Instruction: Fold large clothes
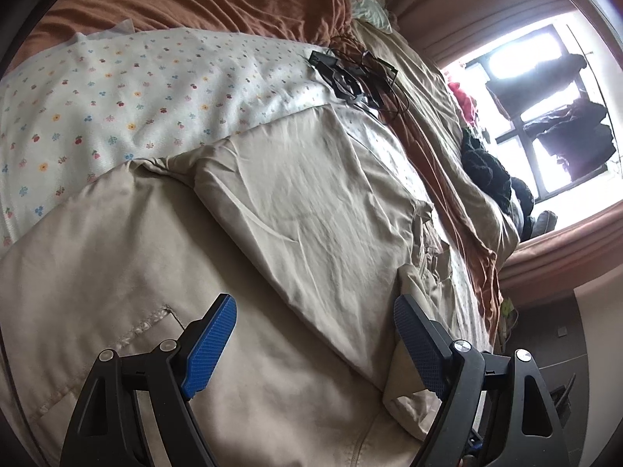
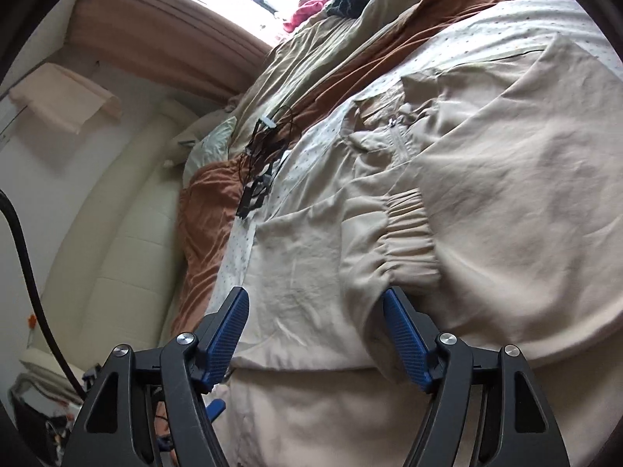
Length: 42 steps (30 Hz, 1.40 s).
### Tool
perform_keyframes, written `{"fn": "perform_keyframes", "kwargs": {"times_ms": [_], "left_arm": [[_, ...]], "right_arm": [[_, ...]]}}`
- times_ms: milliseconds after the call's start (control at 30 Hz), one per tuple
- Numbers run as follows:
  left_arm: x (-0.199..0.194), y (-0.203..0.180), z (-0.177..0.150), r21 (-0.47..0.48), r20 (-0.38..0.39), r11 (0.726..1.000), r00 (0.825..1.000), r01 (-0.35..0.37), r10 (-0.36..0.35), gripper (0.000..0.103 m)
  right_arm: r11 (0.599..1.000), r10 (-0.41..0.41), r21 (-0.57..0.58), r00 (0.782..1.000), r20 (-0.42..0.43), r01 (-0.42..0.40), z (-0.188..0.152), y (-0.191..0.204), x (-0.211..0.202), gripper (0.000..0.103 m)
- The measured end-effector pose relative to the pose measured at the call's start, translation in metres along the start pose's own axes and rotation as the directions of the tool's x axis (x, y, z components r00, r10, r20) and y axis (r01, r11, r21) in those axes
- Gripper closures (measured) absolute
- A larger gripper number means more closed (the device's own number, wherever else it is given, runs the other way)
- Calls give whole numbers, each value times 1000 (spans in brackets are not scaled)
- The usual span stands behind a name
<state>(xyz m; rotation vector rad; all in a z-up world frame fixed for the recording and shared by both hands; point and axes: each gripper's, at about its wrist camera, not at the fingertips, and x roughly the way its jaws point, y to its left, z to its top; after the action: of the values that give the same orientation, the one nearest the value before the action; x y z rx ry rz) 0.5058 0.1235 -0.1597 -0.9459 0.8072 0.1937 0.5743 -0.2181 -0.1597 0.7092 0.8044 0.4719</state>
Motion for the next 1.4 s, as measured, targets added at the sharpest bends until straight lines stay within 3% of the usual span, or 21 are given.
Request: {"fn": "perform_keyframes", "kwargs": {"times_ms": [233,467,567,633,800,967,1033,1100,1167,1233,1300,1333,1400], "left_arm": [[12,-38,-19,170,-25,985,1000,-3,7,19],[32,-69,-44,327,-49,945,998,-21,39,19],[48,-85,-56,412,-47,910,996,-51,77,19],[64,-97,-68,484,-67,873,992,-64,110,19],[97,-111,-94,588,-102,802,975,-102,199,19],[115,-110,-92,638,-36,748,964,-181,265,22],[116,-102,-83,611,-17,765,962,-205,271,33],[113,-94,-74,569,3,791,961,-228,275,43],[106,-85,-65,528,21,820,969,-221,248,54],[102,-83,-61,516,30,829,972,-215,233,63],[99,-81,-57,497,49,839,972,-222,228,79],[99,-78,-53,480,48,850,974,-216,221,92],[103,-76,-50,464,36,862,977,-204,211,95]], "right_arm": [[995,-82,70,993,82,77,12,-33,-57,31],[939,-221,294,968,118,178,14,-109,-104,31],[896,-268,398,955,128,198,11,-144,-122,31],[872,-285,448,949,138,197,11,-162,-133,31],[842,-332,491,932,147,223,16,-190,-140,32],[833,-298,520,945,133,190,21,-219,-131,64],[836,-280,522,950,141,169,26,-229,-129,78],[834,-266,531,952,151,149,29,-237,-130,85],[828,-261,544,952,160,135,30,-240,-132,85],[825,-258,550,952,163,129,29,-242,-133,85],[821,-258,556,953,160,129,27,-242,-134,85],[817,-257,562,954,156,128,26,-243,-134,85],[809,-250,576,955,157,117,22,-245,-137,85]]}}
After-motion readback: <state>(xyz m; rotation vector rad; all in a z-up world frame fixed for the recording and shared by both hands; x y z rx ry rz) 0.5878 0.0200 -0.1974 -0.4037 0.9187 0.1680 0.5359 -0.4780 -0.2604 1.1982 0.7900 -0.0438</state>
